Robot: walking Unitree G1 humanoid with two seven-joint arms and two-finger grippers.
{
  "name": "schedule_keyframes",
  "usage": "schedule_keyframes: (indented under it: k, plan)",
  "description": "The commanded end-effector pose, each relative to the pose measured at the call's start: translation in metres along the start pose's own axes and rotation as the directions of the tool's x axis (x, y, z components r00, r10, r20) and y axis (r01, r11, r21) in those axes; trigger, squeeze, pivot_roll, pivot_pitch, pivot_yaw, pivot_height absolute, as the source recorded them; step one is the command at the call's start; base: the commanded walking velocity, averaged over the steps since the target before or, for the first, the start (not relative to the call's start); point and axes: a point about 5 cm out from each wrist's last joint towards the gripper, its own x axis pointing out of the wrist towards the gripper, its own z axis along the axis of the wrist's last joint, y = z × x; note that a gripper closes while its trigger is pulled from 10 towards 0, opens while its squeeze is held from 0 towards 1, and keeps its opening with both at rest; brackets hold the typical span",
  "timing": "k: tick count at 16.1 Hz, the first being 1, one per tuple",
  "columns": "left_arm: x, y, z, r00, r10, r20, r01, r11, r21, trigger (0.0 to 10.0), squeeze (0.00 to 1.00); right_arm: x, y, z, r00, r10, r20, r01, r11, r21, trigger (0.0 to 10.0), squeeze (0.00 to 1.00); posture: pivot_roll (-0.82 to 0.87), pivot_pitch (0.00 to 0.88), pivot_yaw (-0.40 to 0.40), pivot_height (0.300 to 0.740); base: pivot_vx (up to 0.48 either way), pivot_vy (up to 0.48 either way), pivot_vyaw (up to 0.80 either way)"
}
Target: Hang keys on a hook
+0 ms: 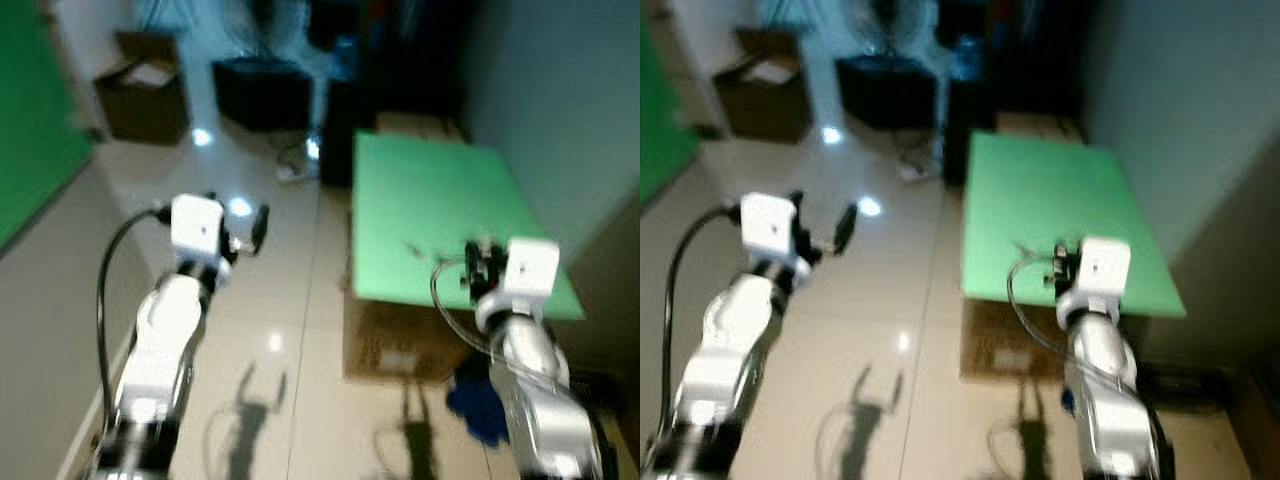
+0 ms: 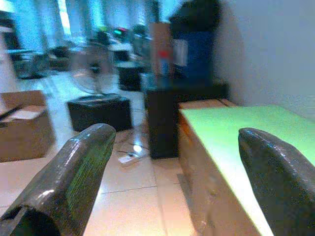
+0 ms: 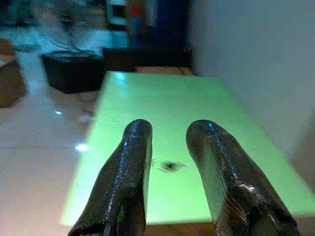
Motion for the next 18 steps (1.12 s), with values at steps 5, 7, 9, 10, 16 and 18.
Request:
schedule_keyframes:
  k: [5,7,9,10,16,18]
  plan:
    - [-0.008,-0.003,0.003,0.996,-0.083,0.015,0.082,0.996,0.019,10.0,0.00,0.004,-0.005,-0.010,1.000,-0.009,-0.022,0.009,1.000,-0.017,10.0,0.00,-0.07,0.000,-0.051,0.740,0.350,0.000,-0.80]
    - [-0.011,-0.004,0.001,0.997,-0.083,0.007,0.083,0.996,0.025,10.0,0.00,0.000,-0.006,-0.023,0.997,-0.006,-0.071,0.004,1.000,-0.018,10.0,0.00,-0.06,0.000,-0.053,0.740,0.412,0.000,-0.29]
    - [-0.010,-0.002,0.001,0.996,-0.087,0.003,0.087,0.996,0.034,10.0,0.00,0.001,-0.001,-0.023,0.997,0.039,-0.068,-0.042,0.998,-0.045,10.0,0.00,-0.06,0.000,-0.052,0.740,0.412,0.000,0.00]
    - [-0.008,-0.001,0.000,0.996,-0.089,0.000,0.089,0.995,0.040,10.0,0.00,0.004,0.001,-0.021,0.997,0.043,-0.058,-0.045,0.998,-0.034,10.0,0.00,-0.06,0.000,-0.049,0.740,0.412,0.000,0.00]
    - [-0.005,-0.002,-0.001,0.995,-0.099,-0.012,0.099,0.994,0.047,10.0,0.00,0.005,0.019,-0.016,0.979,0.202,-0.031,-0.203,0.978,-0.036,10.0,0.00,-0.06,0.000,-0.039,0.740,0.411,0.000,0.00]
    - [-0.008,-0.001,-0.002,0.995,-0.097,-0.019,0.098,0.994,0.046,10.0,0.00,0.001,0.024,-0.021,0.965,0.251,-0.068,-0.255,0.965,-0.057,10.0,0.00,-0.05,0.000,-0.040,0.740,0.412,0.000,0.40]
